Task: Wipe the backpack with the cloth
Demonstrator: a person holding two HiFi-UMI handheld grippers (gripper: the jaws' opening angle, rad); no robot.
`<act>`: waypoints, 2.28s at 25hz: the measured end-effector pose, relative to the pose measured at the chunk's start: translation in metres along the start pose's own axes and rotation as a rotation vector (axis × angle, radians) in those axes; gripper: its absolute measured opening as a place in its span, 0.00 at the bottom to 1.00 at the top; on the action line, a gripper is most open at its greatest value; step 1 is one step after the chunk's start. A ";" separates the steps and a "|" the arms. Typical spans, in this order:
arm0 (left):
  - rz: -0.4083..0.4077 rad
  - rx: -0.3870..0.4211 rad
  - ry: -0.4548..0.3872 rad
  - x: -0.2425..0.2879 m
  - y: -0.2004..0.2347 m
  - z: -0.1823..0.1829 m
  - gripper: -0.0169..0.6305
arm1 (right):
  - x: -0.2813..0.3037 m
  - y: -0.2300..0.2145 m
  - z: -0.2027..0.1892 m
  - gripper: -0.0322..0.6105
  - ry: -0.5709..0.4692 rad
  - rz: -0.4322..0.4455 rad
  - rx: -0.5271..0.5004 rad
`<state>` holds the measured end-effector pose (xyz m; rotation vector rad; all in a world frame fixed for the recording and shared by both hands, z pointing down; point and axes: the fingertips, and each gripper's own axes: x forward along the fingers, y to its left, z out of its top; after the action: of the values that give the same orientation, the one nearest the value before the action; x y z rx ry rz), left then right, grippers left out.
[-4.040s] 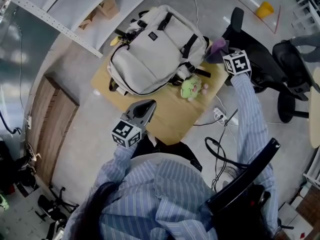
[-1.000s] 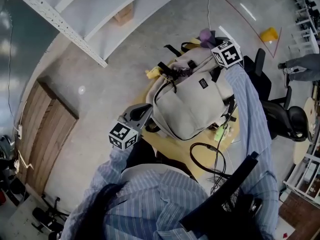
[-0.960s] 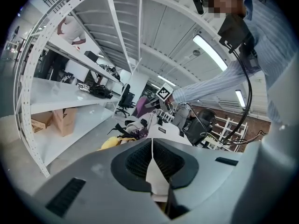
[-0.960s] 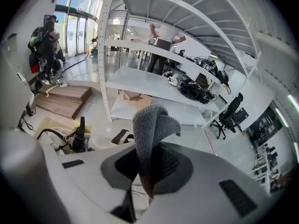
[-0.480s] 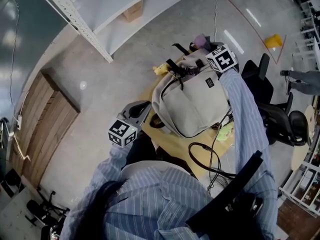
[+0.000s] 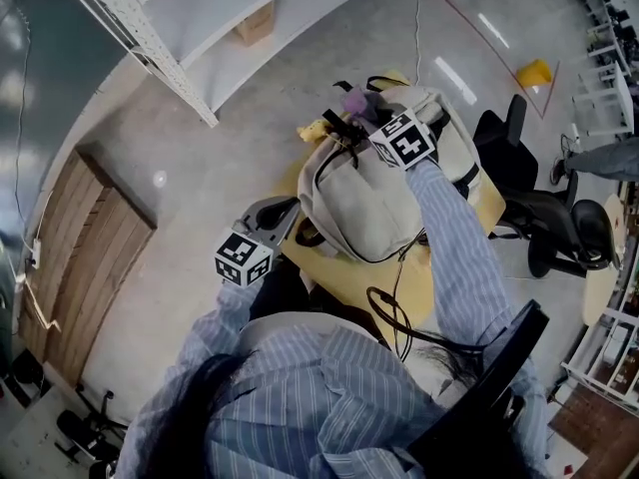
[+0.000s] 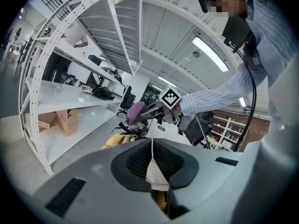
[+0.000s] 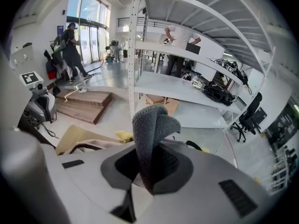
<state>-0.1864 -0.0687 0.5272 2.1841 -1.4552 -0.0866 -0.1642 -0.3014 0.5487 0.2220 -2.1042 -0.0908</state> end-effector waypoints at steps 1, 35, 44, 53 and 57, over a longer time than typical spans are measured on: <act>-0.005 0.003 0.001 -0.001 -0.002 0.000 0.05 | 0.001 0.010 0.001 0.11 -0.007 0.011 0.006; 0.093 -0.020 -0.002 -0.057 0.032 -0.014 0.05 | -0.032 0.273 -0.011 0.11 -0.129 0.298 0.196; 0.058 -0.006 0.004 -0.044 0.022 -0.010 0.05 | -0.061 0.197 0.019 0.11 -0.308 0.143 0.387; 0.000 0.003 0.037 -0.033 -0.011 -0.022 0.05 | -0.055 0.157 -0.009 0.11 -0.299 0.053 0.513; 0.003 0.005 0.046 -0.030 -0.025 -0.026 0.05 | -0.063 0.161 -0.036 0.11 -0.284 0.055 0.538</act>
<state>-0.1694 -0.0248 0.5321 2.1739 -1.4343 -0.0307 -0.1214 -0.1302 0.5395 0.4946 -2.3801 0.5099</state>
